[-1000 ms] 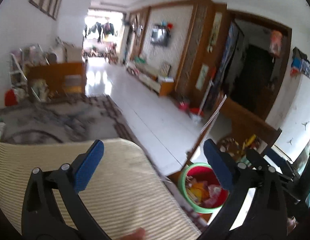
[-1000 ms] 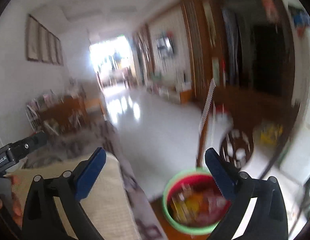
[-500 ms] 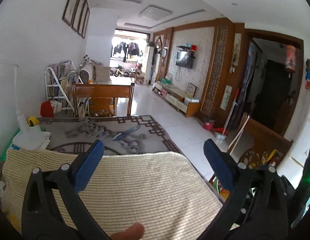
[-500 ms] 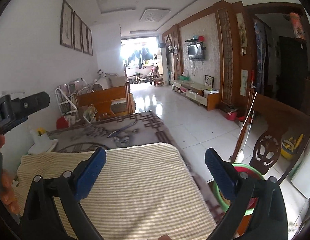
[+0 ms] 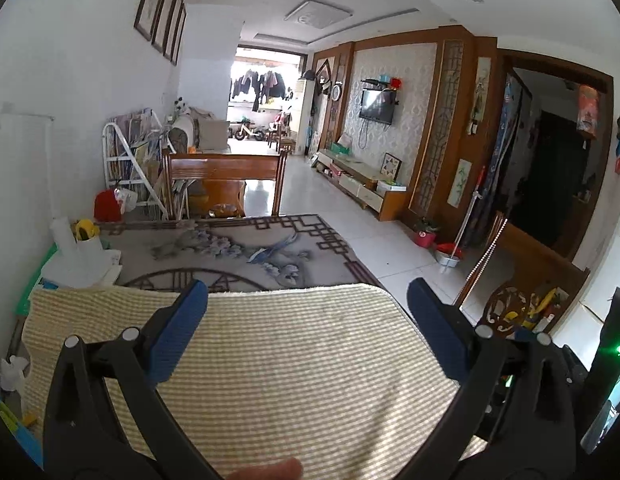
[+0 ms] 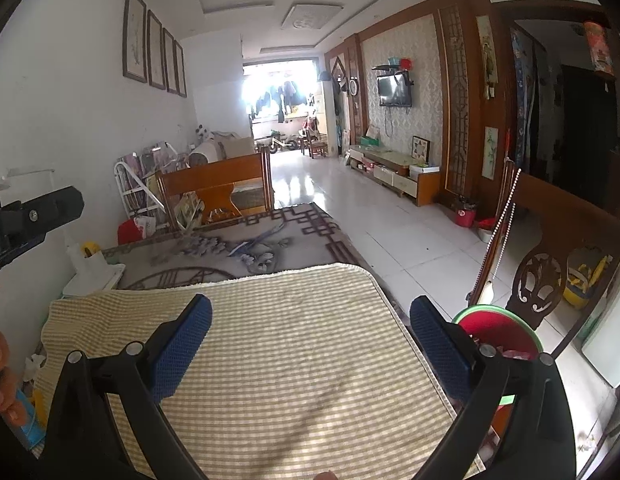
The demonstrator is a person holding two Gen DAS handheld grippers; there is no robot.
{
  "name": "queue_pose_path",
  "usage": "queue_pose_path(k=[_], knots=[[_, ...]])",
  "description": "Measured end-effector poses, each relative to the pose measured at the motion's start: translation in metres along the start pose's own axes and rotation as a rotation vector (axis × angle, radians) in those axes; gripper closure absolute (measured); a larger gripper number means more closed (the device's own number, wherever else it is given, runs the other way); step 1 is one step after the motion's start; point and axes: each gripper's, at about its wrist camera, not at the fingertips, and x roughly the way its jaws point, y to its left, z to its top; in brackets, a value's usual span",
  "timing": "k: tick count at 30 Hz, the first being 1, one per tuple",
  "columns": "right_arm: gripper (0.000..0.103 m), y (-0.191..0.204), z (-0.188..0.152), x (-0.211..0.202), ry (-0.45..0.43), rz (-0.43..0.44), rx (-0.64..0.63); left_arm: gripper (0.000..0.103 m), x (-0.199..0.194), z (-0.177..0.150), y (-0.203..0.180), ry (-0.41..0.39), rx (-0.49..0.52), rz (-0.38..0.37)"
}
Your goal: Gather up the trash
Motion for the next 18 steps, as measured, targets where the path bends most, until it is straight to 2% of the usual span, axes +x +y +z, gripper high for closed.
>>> queue_pose_path(k=[18], knots=[[0.007, 0.011, -0.006, -0.002, 0.015, 0.009, -0.039, 0.005, -0.005, -0.005, 0.005, 0.007, 0.012, 0.016]])
